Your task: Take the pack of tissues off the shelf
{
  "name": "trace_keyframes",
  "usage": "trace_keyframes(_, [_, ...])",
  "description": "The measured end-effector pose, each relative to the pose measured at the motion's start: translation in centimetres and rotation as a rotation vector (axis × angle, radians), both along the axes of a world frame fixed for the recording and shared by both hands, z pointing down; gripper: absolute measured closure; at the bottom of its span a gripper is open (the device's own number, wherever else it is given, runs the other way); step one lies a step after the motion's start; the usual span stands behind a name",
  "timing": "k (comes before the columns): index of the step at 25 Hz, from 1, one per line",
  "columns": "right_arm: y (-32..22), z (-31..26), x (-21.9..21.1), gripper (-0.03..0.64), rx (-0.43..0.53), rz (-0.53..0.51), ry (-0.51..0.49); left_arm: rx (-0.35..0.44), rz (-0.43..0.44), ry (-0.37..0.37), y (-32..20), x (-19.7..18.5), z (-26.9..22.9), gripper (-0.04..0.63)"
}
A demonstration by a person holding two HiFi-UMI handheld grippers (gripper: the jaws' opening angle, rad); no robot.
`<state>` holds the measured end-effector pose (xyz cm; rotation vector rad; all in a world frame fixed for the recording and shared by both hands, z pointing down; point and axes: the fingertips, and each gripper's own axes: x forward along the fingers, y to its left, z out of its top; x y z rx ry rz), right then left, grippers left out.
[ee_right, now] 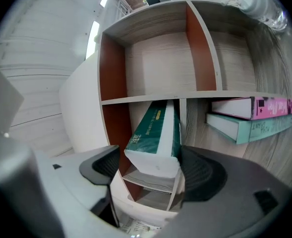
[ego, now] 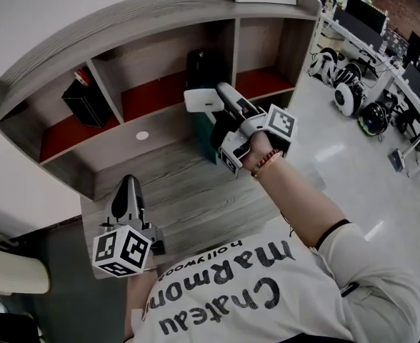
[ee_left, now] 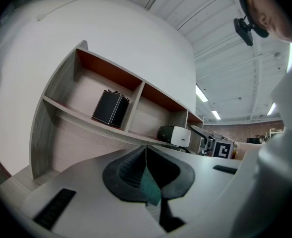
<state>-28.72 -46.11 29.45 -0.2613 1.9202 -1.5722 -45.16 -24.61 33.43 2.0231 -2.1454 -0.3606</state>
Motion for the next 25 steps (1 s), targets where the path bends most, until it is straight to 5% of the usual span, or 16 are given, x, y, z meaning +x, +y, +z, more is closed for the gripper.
trace_keyframes(11, [-0.3,0.5,-0.1,0.296,-0.029,-0.039,-0.012,0.011,-0.009,0.003,-0.5,0.2,0.1,0.575])
trace_keyframes(25, [-0.4,1.0,-0.3,0.327,0.053,-0.106,0.056,-0.002,0.014,0.044,-2.6,1.0,0.6,0.577])
